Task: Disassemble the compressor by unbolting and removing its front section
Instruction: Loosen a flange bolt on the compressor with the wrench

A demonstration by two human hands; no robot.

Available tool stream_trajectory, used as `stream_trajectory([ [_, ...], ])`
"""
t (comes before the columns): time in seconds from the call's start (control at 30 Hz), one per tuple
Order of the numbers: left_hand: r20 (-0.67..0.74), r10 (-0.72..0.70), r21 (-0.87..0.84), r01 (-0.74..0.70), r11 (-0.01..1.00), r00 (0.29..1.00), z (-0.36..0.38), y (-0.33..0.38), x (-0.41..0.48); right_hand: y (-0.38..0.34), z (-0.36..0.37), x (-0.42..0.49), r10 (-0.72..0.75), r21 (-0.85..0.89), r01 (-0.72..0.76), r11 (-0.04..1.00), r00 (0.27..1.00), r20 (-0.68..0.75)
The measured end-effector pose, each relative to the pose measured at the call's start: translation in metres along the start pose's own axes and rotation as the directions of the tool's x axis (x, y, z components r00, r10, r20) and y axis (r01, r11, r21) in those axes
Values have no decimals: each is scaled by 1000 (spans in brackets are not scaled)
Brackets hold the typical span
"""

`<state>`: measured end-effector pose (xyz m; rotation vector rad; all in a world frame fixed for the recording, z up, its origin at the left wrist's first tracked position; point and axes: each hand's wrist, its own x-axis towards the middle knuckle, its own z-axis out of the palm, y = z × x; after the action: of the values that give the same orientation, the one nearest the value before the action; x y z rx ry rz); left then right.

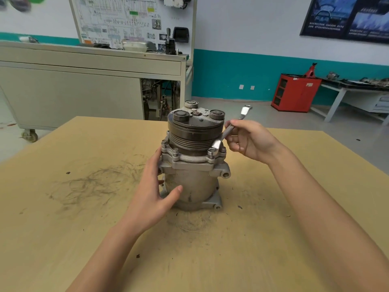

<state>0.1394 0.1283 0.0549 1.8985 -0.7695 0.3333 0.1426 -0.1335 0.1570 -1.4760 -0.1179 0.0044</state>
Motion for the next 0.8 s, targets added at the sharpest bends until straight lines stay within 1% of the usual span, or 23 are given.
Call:
stream_trajectory([
  [0.03,1,1,6,-1,1000,1000,0,0,0,1,0,6,17,17,-18,1000,1000,20],
  [0.1,3,5,16,-5,1000,1000,-1,0,0,2,-2,12,30,0,-30,1000,999,41],
  [0.17,2,9,23,-9,1000,1000,-1,0,0,3,-4,12,19,-12,-19,1000,999,36],
  [0.2,1,8,23,-8,1000,1000,-1,0,0,2,-5,10,-1,16,0,1000,1000,32],
  [0.3,-5,2,12,-2,1000,1000,0,0,0,-5,-2,-2,-112,193,108,975,994,12],
  [0.33,-6,1,8,-1,1000,1000,0,0,0,-9,0,-6,-152,245,154,957,988,-28],
  [0.37,-4,1,4,-1,1000,1000,0,0,0,-12,4,-11,-199,259,217,941,975,-94],
  [0.4,-1,3,1,-3,1000,1000,0,1,1,-15,8,-17,-268,214,302,929,947,-175],
  [0.43,0,6,-2,-6,1000,1000,0,1,1,-16,12,-24,-362,114,400,910,897,-252],
  [0.47,2,9,-3,-9,1000,1000,0,1,1,-16,18,-33,-471,-17,490,872,827,-305],
  [0.5,3,10,-5,-10,1000,1000,0,1,1,-14,24,-44,-580,-153,564,811,747,-325],
  [0.53,3,10,-9,-10,1000,1000,0,1,1,-11,31,-54,-678,-279,618,735,667,-310],
  [0.6,1,9,-9,-9,1000,1000,0,0,0,-2,45,-72,-829,-490,680,546,524,-197],
  [0.63,1,9,-8,-9,1000,1000,0,0,0,4,50,-78,-876,-574,688,444,467,-118],
  [0.67,2,8,-10,-8,1000,1000,0,0,0,9,55,-82,-905,-645,681,346,423,-39],
  [0.7,3,7,-13,-7,1000,1000,0,0,0,14,58,-85,-917,-701,663,263,397,32],
  [0.8,6,1,-20,-1,1000,1000,0,0,0,22,63,-92,-912,-804,590,79,369,181],
])
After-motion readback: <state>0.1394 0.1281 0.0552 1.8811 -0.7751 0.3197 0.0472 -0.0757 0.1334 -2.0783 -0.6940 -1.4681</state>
